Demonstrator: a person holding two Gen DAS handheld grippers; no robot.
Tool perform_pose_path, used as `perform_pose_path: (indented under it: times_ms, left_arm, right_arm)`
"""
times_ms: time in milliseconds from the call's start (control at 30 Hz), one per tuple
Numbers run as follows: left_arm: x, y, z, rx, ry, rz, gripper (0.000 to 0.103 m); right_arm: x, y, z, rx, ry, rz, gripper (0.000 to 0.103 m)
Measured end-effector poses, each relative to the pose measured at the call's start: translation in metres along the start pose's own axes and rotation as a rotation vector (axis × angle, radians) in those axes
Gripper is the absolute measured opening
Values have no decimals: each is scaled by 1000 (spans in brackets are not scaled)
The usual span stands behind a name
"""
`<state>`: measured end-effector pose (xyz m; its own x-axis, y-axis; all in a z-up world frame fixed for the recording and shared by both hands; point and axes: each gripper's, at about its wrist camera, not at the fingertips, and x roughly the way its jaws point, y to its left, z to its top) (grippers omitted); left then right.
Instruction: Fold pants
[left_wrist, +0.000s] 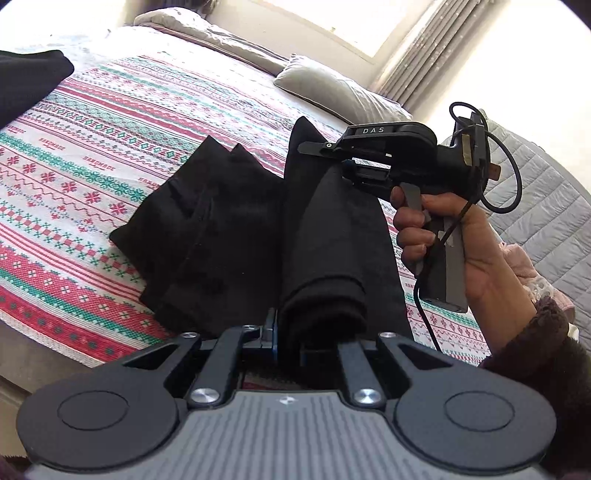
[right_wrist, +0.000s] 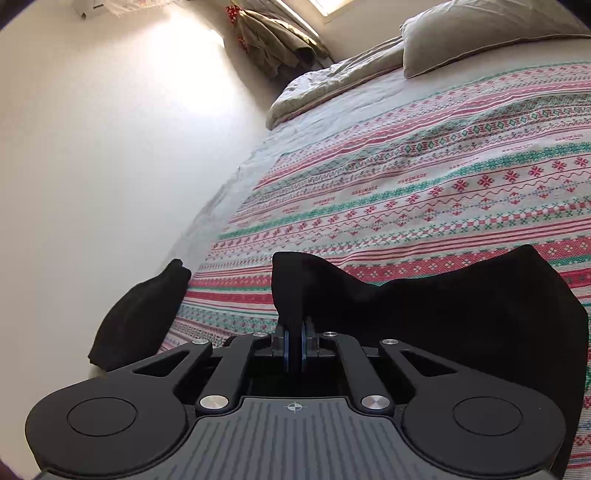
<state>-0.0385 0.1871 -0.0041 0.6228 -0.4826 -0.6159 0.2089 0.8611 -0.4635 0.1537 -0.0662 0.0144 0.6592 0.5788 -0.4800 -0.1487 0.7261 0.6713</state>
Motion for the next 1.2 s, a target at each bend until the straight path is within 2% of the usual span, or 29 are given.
perform_pose_path:
  times_ms: [267,367,400,467,533,600,733,833,967,1067,1133,1167,1200]
  left_arm:
    - [-9,13,3,-16,-8,65,28]
    - [-10,16,4,-8,30,89,31]
    - [-10,18,5,8,48,74,34]
    - [-8,19,10,50,85,35,48]
    - [-9,21,14,80,110,-37,71]
    - [-12,21,19,101,113,-73,73]
    - [-9,31,35,86,122,-167,79]
    - [1,38,48,55,136,-211,79]
    - [17,41,66,42,126,-182,77]
    - [27,44,80,14,96,-144,71]
    - [34,46,85,18,71,-90,49]
    - [36,48,87,16,58,-61,43]
    - [38,50,87,6,52,-44,31]
  right_arm:
    - [24,10,-5,48,-3,41,8]
    - [28,11,-8,55,-14,58,13]
    - [28,11,-9,45,-12,57,17]
    - [28,14,-10,35,-7,51,30]
    - [21,18,-9,34,-15,60,59]
    - [9,20,-8,32,-37,81,73]
    - [-15,23,-8,10,-36,64,73]
    - [-28,19,-16,6,-4,44,73]
    - [-41,13,-28,2,47,30,73]
    - [-50,12,-37,-24,74,6,73]
    - [-55,12,-43,-41,85,-11,73]
    - [-57,12,-46,-50,87,-25,73]
    - [-59,11,-49,-60,90,-42,73]
